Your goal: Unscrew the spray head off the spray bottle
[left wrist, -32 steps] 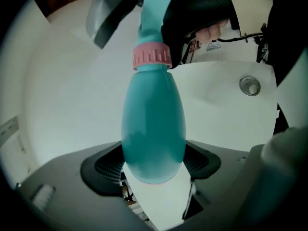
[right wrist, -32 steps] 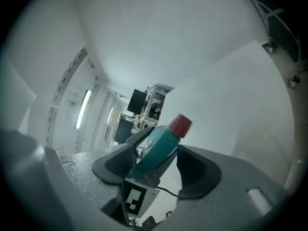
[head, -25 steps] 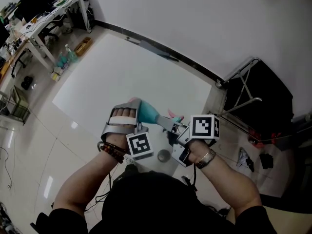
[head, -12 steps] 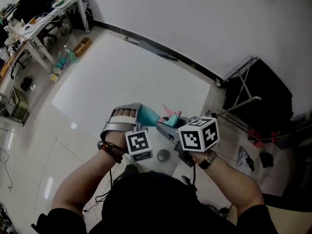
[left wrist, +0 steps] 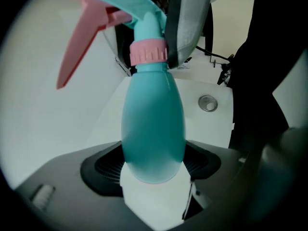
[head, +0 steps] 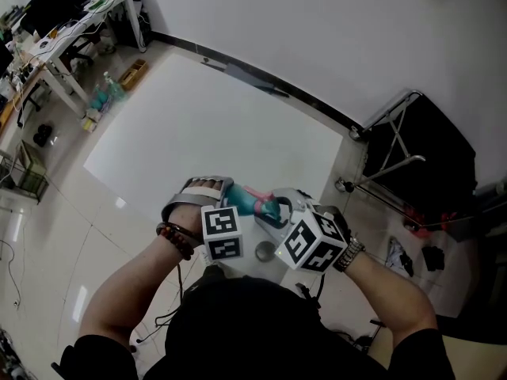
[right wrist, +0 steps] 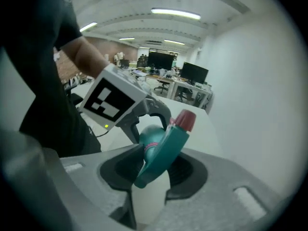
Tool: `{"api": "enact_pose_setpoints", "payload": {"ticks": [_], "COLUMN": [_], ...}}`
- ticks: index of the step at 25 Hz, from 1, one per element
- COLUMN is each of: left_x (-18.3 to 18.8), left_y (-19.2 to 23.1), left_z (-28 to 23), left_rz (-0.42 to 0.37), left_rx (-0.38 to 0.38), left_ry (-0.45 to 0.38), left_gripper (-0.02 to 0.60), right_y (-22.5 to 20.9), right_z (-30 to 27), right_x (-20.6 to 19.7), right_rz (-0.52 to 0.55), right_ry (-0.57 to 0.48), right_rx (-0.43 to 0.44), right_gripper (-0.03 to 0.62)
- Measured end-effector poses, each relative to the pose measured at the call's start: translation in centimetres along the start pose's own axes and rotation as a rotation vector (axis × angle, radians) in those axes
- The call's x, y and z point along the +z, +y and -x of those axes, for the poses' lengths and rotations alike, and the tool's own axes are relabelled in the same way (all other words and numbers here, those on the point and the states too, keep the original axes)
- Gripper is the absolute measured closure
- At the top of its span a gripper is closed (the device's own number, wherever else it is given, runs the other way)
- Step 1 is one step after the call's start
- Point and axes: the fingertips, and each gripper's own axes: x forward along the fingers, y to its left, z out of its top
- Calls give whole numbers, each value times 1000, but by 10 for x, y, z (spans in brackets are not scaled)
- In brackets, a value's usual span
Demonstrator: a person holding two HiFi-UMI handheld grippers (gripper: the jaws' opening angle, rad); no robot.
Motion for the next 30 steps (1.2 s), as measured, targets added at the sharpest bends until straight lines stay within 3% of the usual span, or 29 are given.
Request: {"api": "enact_pose_setpoints", "payload": {"ticks": [3, 7, 16, 22, 27, 30], "left_x": [-10, -22, -50, -79, -99, -99], "left_y": [-8, -9, -6, -2, 8, 16], "left_z": [-5, -8, -20, -30, -33, -31], "left_rz": [14, 35, 80, 146, 244, 360], "left_rx": [-54, -64, -57, -48, -30, -22], "left_ry": [8, 14, 45, 85, 89, 32], "left_gripper": [181, 181, 179, 179, 178, 178], "right_y": [7, 7, 3, -8, -25, -37], "right_z": [3, 10, 28, 54, 70, 73], "right_x": [-5, 0, 4, 6, 1, 1], "right_rz": [180, 223, 190, 107, 26, -34], "right_ry": [13, -18, -52, -103, -143, -186], "right_rx": [4, 20, 32, 20, -10, -45], "right_gripper": [470, 470, 470, 470, 470, 470]}}
